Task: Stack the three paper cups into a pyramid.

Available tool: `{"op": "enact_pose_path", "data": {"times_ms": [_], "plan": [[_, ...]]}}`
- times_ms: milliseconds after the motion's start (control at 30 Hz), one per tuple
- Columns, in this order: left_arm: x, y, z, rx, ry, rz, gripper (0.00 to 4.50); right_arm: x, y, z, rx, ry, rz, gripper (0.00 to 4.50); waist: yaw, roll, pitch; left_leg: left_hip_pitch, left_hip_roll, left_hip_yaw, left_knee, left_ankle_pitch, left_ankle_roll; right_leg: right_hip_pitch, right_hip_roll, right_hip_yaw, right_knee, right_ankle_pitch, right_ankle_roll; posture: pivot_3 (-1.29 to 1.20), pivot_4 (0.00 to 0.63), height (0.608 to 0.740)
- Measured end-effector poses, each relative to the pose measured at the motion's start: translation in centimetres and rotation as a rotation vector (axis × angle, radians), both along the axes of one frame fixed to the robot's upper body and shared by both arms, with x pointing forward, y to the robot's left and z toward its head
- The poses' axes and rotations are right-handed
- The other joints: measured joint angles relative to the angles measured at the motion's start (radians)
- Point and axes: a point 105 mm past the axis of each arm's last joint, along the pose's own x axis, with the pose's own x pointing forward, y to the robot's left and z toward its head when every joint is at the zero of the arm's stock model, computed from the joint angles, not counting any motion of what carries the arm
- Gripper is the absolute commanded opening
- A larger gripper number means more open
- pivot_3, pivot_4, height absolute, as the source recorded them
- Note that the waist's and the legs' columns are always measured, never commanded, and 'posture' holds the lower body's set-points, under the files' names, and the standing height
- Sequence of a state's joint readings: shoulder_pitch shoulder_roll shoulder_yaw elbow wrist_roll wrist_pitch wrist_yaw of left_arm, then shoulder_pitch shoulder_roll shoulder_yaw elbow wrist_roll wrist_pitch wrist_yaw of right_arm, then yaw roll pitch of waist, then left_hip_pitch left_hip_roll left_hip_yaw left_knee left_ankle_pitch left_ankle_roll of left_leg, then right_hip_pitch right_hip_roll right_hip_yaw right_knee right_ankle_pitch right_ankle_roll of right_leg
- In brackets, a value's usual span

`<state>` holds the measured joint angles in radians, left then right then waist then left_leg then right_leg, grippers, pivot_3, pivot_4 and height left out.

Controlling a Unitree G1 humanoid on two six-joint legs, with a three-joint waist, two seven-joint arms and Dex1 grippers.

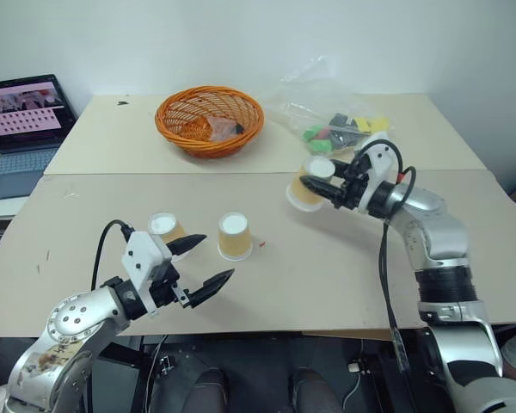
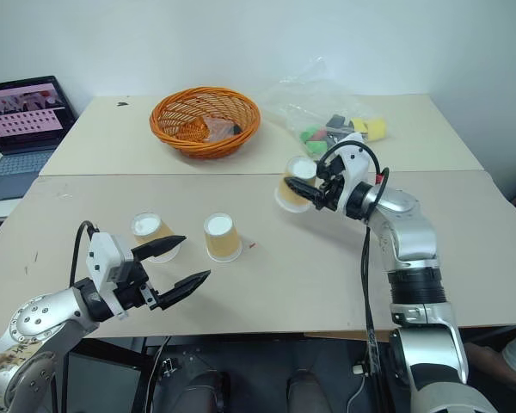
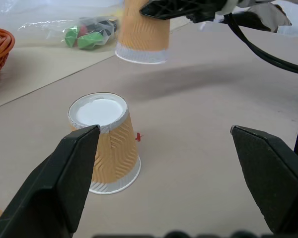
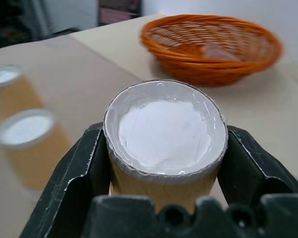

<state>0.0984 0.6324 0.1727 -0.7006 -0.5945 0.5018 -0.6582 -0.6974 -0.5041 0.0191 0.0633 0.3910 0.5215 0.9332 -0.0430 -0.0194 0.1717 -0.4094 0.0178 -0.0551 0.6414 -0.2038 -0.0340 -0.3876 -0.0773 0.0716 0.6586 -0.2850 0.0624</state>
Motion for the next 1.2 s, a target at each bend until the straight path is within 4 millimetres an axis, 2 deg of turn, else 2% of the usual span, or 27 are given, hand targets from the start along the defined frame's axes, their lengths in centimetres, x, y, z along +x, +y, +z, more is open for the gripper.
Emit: {"op": "enact_pose_path", "data": {"times_ms": [133, 300, 367, 833, 1133, 1200], "plan": [[0.0, -0.1, 0.1, -0.001, -0.002, -0.006, 4.5, -1.8, 2.3, -2.2, -0.068, 0.069, 0.179, 2.8, -0.004, 0.0, 0.0, 0.001, 0.0, 0.0, 0.0, 0.0, 0.0, 0.0, 0.0, 0.0, 0.001, 0.0, 0.0, 0.0, 0.15, 0.74], [0.0, -0.1, 0.0, 0.0, 0.0, -0.005, 4.5, -1.1, 2.6, -5.3, -0.135, 0.12, 0.192, 2.8, -0.001, 0.0, 0.0, 0.0, 0.0, 0.0, 0.0, 0.0, 0.0, 0.0, 0.0, 0.0, 0.0, 0.0, 0.0, 0.0, 0.15, 0.74], [0.0, -0.1, 0.0, 0.001, 0.0, -0.004, 4.5, -0.8, 2.6, -6.0, -0.152, 0.129, 0.194, 2.8, -0.001, 0.0, 0.0, 0.0, 0.0, 0.0, 0.0, 0.0, 0.0, -0.001, 0.0, 0.0, 0.0, 0.0, 0.0, 0.0, 0.15, 0.74], [-0.1, 0.2, -0.2, 0.001, 0.01, 0.022, 4.5, -1.1, 5.4, -6.0, -0.182, 0.084, 0.298, 2.8, -0.002, 0.0, 0.0, 0.0, 0.0, 0.0, 0.0, 0.0, 0.0, -0.001, 0.0, 0.0, 0.0, 0.0, 0.0, 0.0, 0.15, 0.74], [-0.1, 0.2, -0.2, 0.001, 0.009, 0.024, 4.5, -0.4, 5.8, -6.0, -0.189, 0.091, 0.291, 2.8, -0.001, 0.0, 0.0, 0.0, 0.0, 0.0, 0.0, 0.0, 0.0, 0.0, 0.0, 0.0, 0.0, 0.0, 0.0, 0.0, 0.15, 0.74], [-0.1, 0.2, -0.2, 0.001, 0.009, 0.024, 4.5, -0.3, 5.9, -6.1, -0.188, 0.093, 0.29, 3.71, -0.002, 0.0, 0.0, 0.001, 0.0, 0.0, 0.0, 0.0, 0.0, 0.0, 0.0, 0.0, 0.001, 0.0, 0.0, 0.0, 0.15, 0.74]]}}
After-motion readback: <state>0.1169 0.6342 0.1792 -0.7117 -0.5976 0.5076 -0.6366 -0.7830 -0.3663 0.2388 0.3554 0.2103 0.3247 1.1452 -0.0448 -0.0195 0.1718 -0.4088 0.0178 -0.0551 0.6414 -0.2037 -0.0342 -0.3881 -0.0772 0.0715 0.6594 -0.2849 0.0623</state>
